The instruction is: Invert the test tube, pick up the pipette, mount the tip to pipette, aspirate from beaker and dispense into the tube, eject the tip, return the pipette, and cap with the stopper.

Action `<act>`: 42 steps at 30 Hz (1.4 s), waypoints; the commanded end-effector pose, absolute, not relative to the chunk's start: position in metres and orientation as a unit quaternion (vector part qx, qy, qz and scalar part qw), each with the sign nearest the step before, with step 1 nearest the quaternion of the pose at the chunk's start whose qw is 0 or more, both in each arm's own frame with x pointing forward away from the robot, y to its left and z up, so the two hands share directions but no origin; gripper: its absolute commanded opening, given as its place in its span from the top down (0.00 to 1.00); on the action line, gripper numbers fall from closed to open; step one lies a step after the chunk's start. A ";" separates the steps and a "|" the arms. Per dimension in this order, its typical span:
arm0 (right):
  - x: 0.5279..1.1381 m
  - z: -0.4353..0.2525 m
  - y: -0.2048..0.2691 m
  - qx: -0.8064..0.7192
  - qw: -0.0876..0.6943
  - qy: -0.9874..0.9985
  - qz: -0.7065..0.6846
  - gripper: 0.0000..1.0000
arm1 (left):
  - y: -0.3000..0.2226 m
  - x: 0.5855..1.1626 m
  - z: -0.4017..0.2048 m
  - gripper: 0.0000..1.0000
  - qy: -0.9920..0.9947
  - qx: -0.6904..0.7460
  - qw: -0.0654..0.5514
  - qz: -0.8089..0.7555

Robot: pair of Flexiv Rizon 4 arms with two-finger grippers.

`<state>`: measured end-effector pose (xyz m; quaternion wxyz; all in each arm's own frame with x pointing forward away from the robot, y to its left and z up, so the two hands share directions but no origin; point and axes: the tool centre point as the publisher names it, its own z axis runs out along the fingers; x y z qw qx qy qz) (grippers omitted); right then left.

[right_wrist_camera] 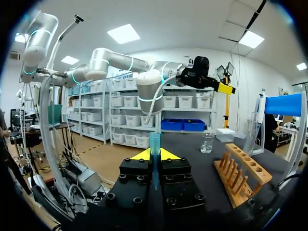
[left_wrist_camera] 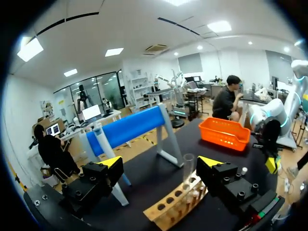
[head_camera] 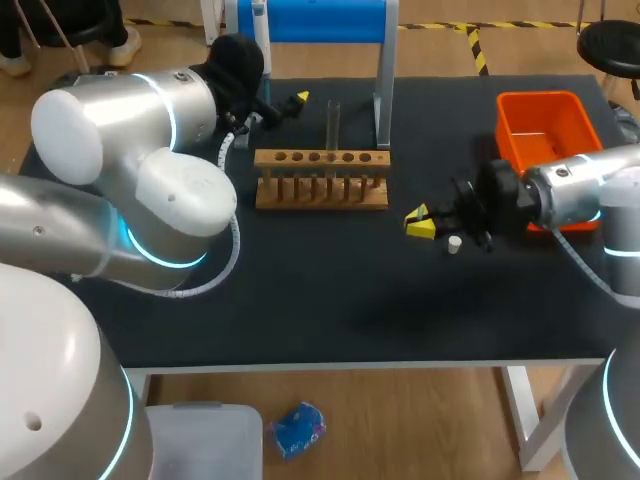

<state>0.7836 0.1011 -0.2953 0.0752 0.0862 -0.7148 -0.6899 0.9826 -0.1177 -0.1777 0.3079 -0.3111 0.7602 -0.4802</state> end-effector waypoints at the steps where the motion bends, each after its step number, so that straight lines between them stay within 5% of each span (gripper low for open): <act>1: 0.784 -0.295 0.100 0.087 0.076 -0.715 -0.690 1.00 | -0.120 0.997 -0.187 0.00 0.742 -0.323 0.332 -0.486; 42: 0.784 -0.295 0.100 0.087 0.076 -0.715 -0.690 1.00 | -0.106 1.087 -0.194 0.00 0.648 -0.469 0.363 -0.478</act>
